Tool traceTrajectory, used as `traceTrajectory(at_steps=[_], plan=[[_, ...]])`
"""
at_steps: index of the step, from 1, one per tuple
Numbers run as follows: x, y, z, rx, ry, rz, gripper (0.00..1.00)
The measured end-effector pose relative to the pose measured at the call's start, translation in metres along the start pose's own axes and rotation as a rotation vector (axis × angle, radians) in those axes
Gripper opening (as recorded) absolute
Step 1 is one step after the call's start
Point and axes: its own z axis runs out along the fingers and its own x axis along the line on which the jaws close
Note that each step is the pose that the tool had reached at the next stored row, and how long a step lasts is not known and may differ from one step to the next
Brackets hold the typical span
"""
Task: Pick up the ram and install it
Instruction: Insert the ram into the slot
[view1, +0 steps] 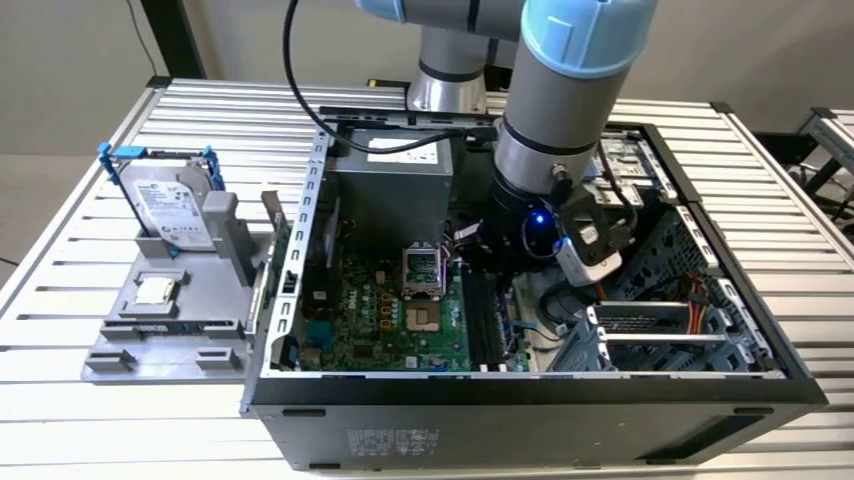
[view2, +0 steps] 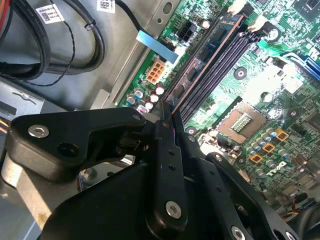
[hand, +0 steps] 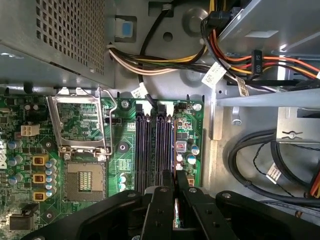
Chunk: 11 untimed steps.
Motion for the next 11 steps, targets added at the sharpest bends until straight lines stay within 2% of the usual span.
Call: traceTrajectory(at_steps=[11], plan=[[0.0004, -0.0002, 0.0074, 0.0057, 0.0003, 0.000, 0.00]])
